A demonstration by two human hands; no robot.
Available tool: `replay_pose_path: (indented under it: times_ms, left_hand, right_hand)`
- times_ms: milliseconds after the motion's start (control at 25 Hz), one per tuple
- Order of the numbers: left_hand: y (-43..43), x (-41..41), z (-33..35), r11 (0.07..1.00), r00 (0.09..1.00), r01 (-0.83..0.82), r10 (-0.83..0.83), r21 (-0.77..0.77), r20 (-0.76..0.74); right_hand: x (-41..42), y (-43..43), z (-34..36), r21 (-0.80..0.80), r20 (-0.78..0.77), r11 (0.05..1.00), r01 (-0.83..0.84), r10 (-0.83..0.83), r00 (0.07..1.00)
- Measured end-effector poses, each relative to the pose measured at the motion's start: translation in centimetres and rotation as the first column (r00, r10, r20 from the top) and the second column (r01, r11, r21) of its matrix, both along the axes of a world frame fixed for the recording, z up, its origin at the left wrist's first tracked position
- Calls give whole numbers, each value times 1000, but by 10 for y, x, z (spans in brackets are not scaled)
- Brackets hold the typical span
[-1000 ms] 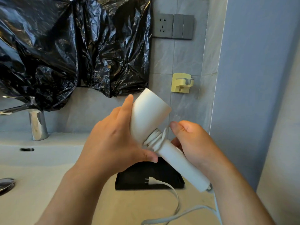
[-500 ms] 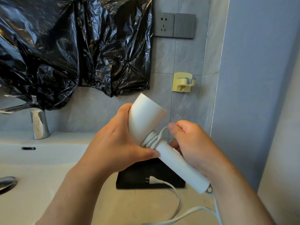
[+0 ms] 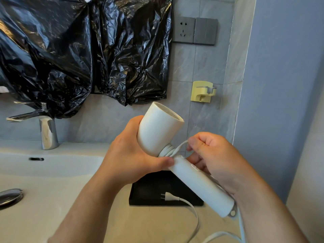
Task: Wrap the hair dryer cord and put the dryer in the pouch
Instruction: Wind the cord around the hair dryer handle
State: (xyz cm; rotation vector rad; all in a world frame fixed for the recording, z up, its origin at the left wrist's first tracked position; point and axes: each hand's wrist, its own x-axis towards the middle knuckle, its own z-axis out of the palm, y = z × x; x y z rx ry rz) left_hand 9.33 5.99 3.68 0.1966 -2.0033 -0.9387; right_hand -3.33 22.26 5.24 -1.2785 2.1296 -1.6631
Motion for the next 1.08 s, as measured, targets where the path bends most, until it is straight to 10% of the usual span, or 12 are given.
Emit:
replay_pose_path:
  times_ms: [160, 600, 1080]
  left_hand:
    - [-11, 9, 2, 986, 982, 132, -117, 98, -146]
    - [-3, 1, 6, 924, 930, 326, -277, 197, -240]
    - [8, -8, 1, 919, 848, -304, 382, 252, -367]
  right_hand:
    - [-4, 15, 9, -84, 191, 940, -331, 341, 920]
    - [-8, -13, -9, -344, 212, 890, -298, 383, 899]
    - [30, -31, -17, 16, -16, 993, -118, 118, 993]
